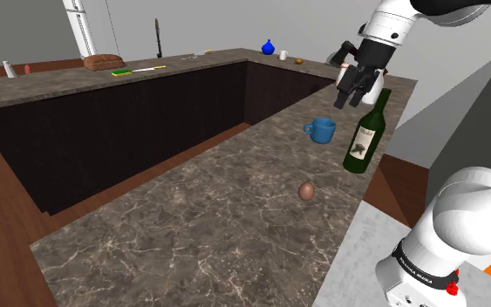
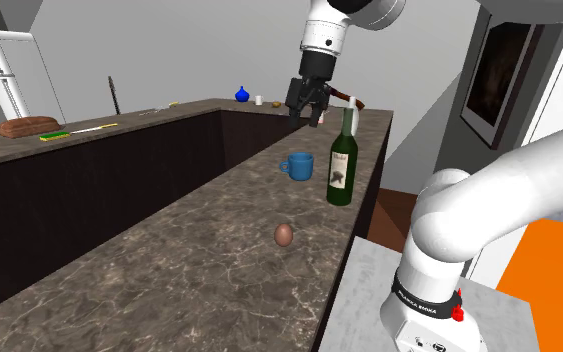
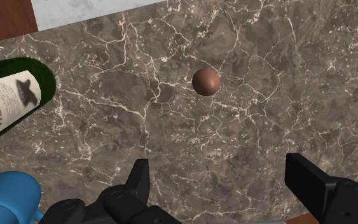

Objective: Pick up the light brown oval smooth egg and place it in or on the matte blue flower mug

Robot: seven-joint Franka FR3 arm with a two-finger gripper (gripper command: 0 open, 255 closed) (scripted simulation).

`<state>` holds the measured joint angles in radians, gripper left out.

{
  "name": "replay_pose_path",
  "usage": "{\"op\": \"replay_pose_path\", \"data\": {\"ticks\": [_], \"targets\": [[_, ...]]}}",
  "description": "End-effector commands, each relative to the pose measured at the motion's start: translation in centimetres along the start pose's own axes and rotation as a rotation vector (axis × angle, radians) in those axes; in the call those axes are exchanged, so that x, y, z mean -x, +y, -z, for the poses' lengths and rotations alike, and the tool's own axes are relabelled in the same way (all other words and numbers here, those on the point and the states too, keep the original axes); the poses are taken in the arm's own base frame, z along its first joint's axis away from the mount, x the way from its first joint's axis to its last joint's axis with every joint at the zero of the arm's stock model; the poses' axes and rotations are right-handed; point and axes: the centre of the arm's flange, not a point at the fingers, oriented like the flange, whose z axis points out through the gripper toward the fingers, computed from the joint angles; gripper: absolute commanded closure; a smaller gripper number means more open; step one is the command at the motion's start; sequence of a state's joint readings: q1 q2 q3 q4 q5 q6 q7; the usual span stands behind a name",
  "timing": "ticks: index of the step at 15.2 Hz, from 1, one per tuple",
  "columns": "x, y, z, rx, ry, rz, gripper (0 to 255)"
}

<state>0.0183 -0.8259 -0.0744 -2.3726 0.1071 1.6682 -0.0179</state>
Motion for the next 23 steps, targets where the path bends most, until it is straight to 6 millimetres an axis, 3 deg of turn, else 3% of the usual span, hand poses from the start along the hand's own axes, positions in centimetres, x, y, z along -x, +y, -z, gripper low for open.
{"op": "replay_pose_path", "data": {"ticks": [1,11,20,23], "targets": [[0.0,0.0,0.0,0.000,0.000,0.000,0],[1.8,-5.8,-12.9,0.169,0.011,0.030,0],[3.4,-9.1,-25.2,0.320,0.020,0.057,0],[3.4,-8.8,-26.3,0.321,0.020,0.057,0]]}}
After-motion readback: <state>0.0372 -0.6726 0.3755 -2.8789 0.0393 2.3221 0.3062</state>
